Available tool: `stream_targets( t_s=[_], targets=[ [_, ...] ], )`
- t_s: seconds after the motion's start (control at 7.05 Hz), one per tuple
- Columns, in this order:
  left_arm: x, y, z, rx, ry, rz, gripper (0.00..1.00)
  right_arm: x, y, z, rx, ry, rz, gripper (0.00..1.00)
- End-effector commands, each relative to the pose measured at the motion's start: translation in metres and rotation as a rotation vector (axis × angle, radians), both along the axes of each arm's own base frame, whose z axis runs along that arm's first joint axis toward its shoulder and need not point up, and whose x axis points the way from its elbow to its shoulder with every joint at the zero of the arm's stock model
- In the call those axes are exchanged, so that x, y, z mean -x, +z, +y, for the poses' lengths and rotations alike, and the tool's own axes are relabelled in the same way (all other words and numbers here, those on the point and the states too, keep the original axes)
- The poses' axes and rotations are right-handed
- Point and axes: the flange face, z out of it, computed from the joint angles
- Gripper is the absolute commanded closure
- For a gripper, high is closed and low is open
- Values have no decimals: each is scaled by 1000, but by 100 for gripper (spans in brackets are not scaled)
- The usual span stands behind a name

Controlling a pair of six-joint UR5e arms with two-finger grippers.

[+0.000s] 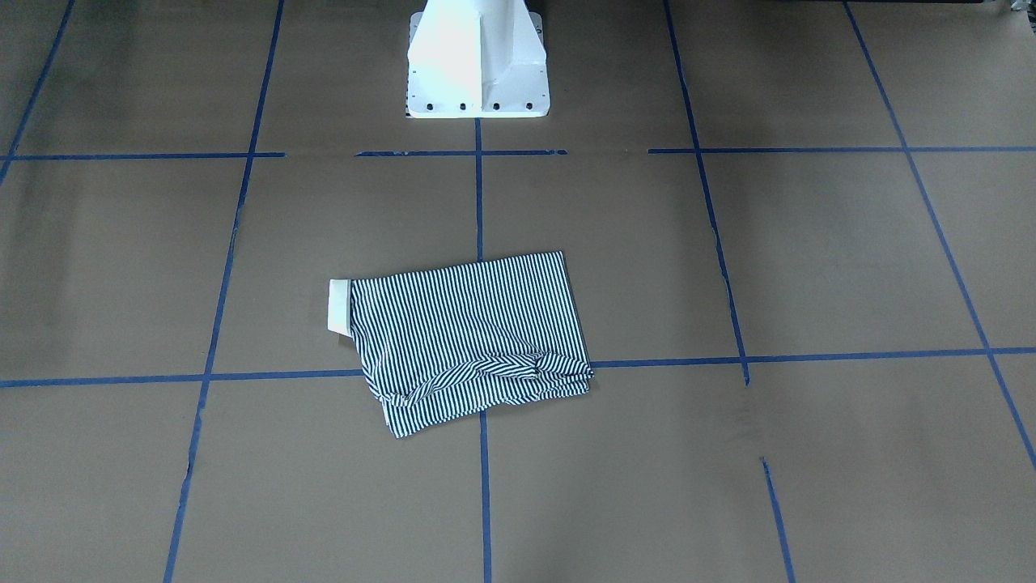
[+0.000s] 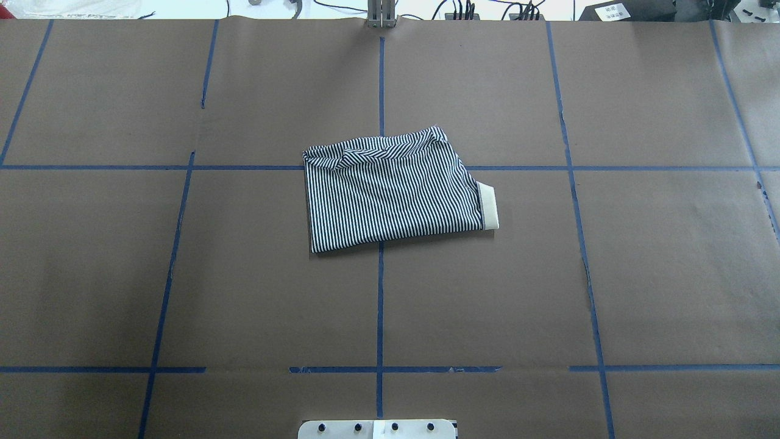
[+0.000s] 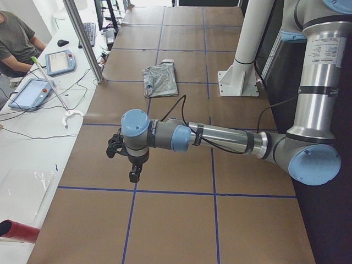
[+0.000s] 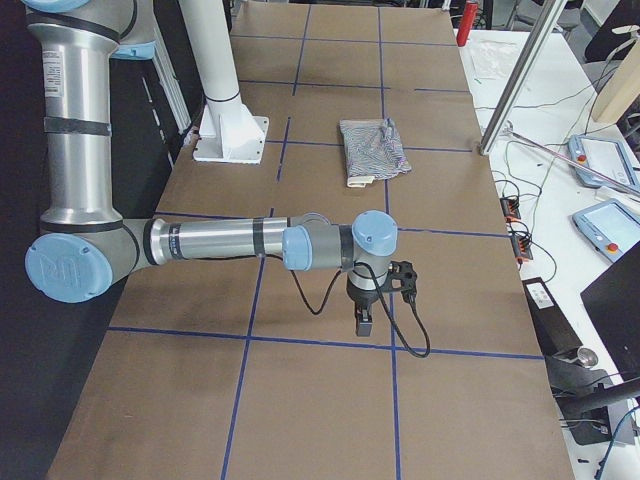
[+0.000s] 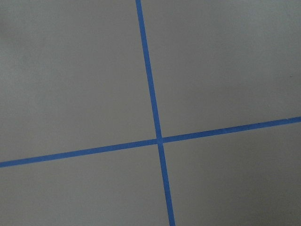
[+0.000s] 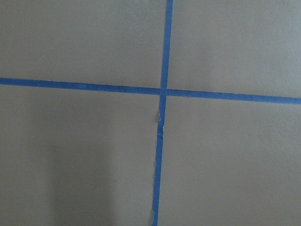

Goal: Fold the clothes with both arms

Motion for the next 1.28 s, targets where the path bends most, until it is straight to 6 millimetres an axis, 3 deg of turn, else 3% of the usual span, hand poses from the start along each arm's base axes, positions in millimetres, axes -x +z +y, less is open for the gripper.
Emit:
stream_targets(
  t_s=[0.0,0.14,0.28,0.57,0.71,1.14],
  targets=[
    [-1,-14,1,-19,1,1,0,1,7,4,-28,-55,-6,0],
    [-1,-3,5,7,-7,-1,0,1,5,3,-32,-54,-10,0],
    [-2,20,17,48,-4,-3,0,2,4,1,-29,-45,-10,0],
    [-4,23,8,47,8,2,0,2,7,1,-31,-48,8,0],
    [-4,13,8,29,7,0,0,2,14,1,-17,-48,9,0],
    [-6,21,15,45,13,1,0,4,19,2,-6,-53,7,0]
  ],
)
